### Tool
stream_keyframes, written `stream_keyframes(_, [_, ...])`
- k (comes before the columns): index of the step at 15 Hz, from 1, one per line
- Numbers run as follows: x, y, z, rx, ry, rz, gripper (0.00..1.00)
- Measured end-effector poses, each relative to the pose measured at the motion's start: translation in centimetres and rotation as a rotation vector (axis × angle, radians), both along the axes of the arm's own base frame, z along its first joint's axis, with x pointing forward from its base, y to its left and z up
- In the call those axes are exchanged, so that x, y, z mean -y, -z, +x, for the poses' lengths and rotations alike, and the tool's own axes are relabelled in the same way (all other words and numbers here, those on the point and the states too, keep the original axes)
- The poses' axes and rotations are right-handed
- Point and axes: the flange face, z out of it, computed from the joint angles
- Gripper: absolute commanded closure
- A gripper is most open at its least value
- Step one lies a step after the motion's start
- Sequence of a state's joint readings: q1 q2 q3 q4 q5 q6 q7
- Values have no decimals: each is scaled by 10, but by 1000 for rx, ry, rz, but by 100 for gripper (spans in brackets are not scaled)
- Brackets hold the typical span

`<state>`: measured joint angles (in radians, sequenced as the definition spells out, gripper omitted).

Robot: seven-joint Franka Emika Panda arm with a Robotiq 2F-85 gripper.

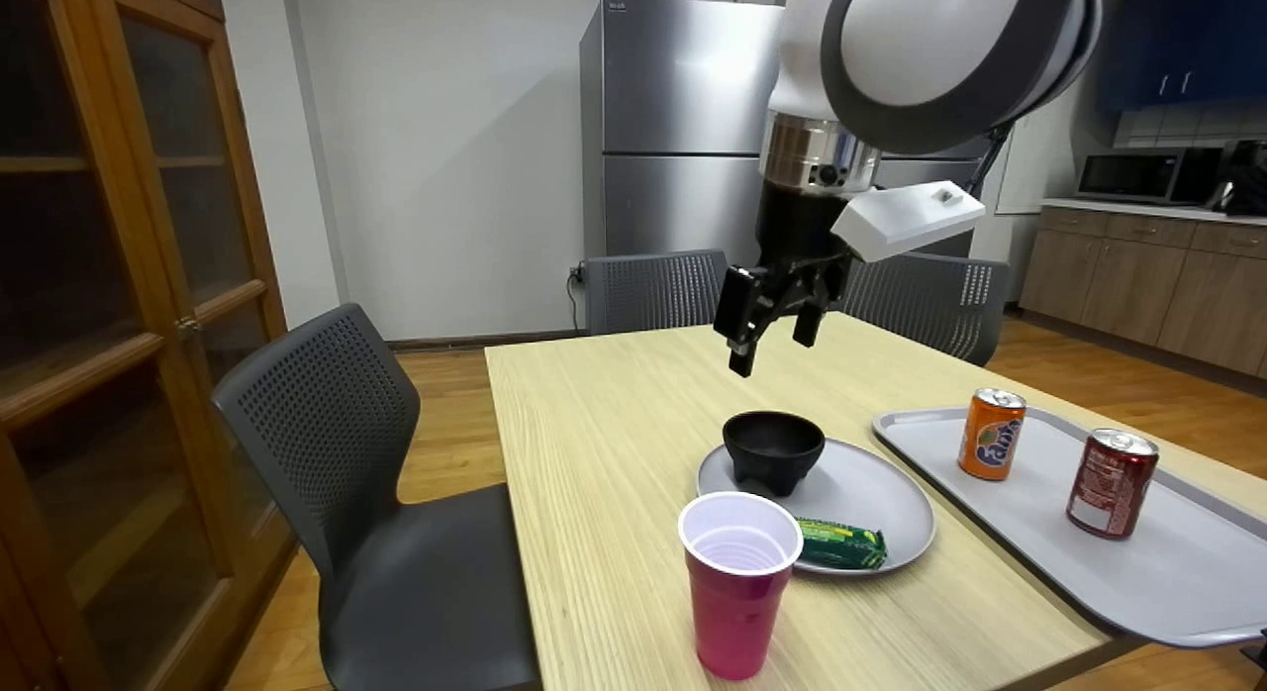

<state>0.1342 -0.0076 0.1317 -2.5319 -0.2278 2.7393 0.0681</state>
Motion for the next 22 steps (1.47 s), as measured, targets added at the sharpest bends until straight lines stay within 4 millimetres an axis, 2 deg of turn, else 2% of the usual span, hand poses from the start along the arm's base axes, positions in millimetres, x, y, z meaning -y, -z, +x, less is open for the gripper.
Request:
stream_keyframes(5, [12, 33, 40, -13, 42, 22, 0])
stream_keyframes(10, [11, 68, 68, -42, 49, 18, 0])
stream_keyframes(17, [8, 112, 89, -81, 50, -2, 0])
stream_keyframes(22, [6, 130, 96, -97, 49, -8, 0])
